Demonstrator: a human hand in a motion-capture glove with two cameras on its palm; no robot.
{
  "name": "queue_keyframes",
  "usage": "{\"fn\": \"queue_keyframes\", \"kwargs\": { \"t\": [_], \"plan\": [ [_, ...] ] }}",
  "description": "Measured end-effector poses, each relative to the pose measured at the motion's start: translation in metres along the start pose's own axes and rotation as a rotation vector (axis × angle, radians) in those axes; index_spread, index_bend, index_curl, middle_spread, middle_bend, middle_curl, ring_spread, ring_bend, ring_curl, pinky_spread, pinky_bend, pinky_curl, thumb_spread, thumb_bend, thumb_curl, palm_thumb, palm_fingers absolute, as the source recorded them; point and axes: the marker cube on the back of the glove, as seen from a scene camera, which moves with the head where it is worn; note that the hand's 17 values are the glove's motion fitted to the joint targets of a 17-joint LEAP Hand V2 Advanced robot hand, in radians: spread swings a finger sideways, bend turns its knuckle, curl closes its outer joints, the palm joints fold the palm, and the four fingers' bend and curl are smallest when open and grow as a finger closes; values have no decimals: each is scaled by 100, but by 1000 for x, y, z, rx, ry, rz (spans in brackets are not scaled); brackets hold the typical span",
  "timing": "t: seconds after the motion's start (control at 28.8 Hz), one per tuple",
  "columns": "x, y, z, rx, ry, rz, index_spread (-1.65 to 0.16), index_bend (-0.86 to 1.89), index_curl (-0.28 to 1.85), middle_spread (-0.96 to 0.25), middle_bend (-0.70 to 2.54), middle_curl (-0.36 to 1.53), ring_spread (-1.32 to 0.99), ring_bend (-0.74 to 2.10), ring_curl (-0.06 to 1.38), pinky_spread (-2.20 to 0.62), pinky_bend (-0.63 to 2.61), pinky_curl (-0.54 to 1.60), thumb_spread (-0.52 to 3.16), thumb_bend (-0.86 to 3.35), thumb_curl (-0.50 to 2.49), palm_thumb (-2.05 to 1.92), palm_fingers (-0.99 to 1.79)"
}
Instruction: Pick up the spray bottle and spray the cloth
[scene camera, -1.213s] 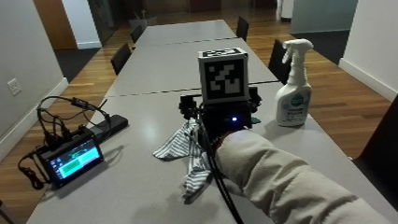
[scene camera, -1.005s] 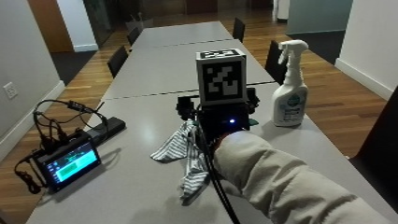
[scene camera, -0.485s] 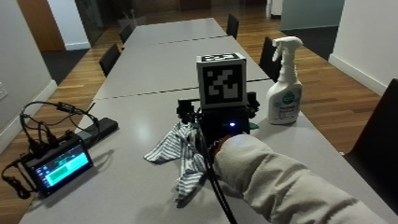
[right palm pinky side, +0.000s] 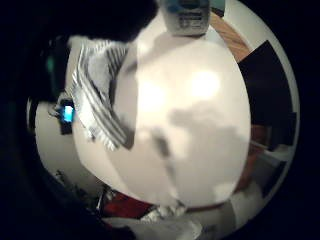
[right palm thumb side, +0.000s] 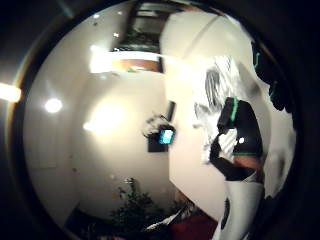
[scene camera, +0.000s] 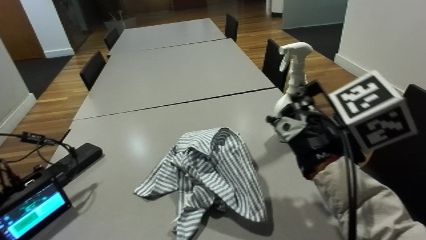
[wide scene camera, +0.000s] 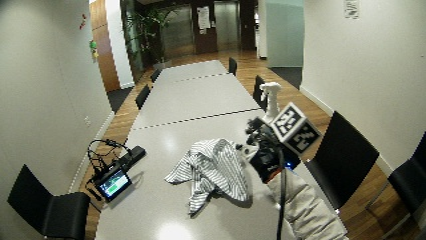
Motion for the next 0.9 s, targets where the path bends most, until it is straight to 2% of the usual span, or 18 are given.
{"fn": "queue_keyframes", "kwargs": {
  "t": [0.07, 0.21, 0.42, 0.49, 0.59, 0.66, 0.73, 0.9],
  "plan": [
    [9, -3, -16, 110, -100, -34, -21, 31, 45, -10, 72, 44, -16, 76, 48, -17, 64, 46, 114, 52, 40, 71, 64],
    [38, -24, -43, 279, -114, -92, -22, 40, 48, -8, 72, 45, -13, 62, 44, -4, 32, 38, 108, 49, 43, 77, 34],
    [109, -43, -60, 316, -219, -2, -25, 33, 44, -4, 61, 42, -12, 49, 39, 2, 21, 30, 100, 39, 44, 77, 16],
    [131, -39, -63, 315, -248, 41, -28, 31, 43, -5, 61, 41, -13, 49, 37, 4, 15, 27, 96, 35, 44, 78, 23],
    [163, -25, -69, 346, -295, 75, -29, 34, 39, -7, 65, 41, -15, 51, 33, 3, 10, 21, 91, 33, 46, 82, 61],
    [174, -16, -73, 399, -309, 81, -29, 36, 39, -9, 67, 42, -16, 52, 32, -5, 21, 23, 80, 32, 48, 89, 90],
    [175, -10, -77, 457, -283, 74, -29, 35, 39, -10, 66, 43, -16, 53, 34, -9, 24, 25, 74, 30, 49, 92, 103],
    [166, -16, -85, 577, -250, 18, -28, 33, 46, -10, 65, 46, -17, 56, 40, -17, 28, 33, 63, 23, 52, 95, 115]
  ]
}}
